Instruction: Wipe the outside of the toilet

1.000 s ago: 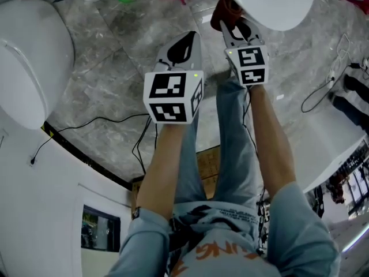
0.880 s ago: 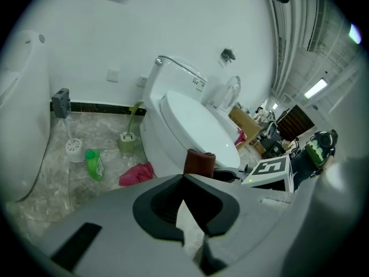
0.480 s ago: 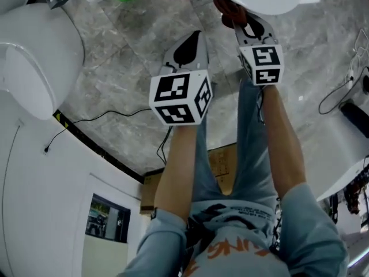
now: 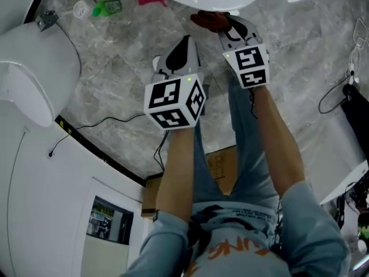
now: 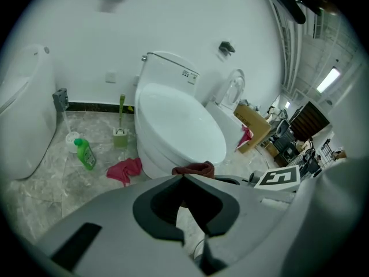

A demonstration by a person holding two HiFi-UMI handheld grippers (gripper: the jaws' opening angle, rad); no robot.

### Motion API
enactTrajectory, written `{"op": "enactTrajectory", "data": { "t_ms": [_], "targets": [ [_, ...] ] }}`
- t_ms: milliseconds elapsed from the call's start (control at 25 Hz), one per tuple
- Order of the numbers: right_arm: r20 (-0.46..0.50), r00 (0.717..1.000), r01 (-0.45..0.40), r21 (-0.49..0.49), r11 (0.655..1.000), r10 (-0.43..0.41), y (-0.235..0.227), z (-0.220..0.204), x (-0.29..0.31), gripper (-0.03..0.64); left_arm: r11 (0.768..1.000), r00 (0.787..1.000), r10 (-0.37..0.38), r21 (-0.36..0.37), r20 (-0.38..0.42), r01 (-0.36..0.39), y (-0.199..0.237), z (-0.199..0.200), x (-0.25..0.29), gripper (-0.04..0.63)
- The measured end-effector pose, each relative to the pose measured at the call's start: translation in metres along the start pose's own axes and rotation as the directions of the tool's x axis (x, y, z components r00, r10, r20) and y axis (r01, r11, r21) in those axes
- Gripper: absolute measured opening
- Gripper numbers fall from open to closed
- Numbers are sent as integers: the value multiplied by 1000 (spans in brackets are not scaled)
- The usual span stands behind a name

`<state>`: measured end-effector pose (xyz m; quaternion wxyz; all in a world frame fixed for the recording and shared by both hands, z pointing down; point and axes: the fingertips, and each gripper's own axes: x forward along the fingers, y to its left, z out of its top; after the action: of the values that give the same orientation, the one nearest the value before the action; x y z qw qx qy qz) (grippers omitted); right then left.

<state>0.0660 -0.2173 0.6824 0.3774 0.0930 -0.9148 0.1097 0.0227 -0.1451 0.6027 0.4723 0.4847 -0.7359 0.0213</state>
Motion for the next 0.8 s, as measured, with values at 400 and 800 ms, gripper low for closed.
{"op": "enactTrajectory", "data": {
  "t_ms": [400, 800],
  "targets": [
    [14, 999, -28, -30, 999, 29, -60, -24, -15, 74, 999, 999, 43, -9, -2, -43, -48, -28, 30, -5],
    [53, 998, -35, -66, 997, 39, -136, -14, -22, 74, 998, 998, 68, -5, 13, -68, -100, -28, 65, -5]
  ]
}}
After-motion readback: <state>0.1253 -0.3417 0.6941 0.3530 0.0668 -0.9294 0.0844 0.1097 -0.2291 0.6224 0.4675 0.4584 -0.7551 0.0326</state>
